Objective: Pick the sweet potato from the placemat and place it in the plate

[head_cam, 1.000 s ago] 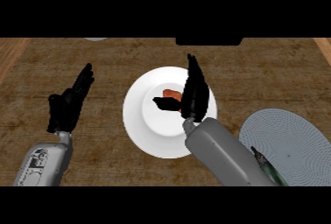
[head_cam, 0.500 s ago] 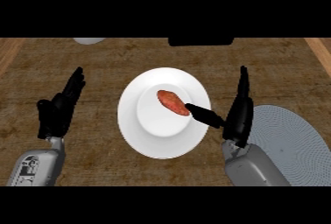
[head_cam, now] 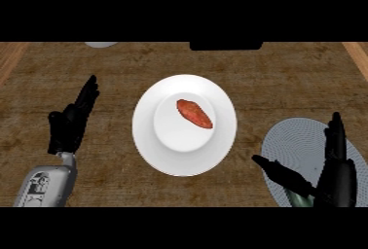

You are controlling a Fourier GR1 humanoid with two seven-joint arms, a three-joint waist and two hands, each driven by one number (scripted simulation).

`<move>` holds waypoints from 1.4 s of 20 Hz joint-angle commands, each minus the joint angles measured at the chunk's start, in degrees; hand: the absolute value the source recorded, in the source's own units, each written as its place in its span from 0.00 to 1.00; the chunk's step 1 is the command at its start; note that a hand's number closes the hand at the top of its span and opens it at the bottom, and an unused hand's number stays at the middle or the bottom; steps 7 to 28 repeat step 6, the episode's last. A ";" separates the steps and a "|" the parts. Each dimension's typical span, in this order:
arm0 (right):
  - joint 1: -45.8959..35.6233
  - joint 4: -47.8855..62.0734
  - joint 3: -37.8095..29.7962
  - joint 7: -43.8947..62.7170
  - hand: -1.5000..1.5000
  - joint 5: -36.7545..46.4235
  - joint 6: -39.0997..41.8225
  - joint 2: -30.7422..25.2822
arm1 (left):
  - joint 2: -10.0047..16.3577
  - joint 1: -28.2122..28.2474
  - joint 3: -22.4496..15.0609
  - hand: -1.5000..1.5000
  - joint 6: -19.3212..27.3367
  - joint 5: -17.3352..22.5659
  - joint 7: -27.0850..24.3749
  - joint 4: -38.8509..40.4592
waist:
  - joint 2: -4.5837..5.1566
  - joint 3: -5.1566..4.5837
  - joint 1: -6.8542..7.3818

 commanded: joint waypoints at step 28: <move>11.66 1.55 -6.74 -22.72 0.00 -15.50 2.65 0.39 | 0.83 -0.77 2.74 0.50 -2.57 0.72 -6.50 6.14 | 0.17 0.00 0.31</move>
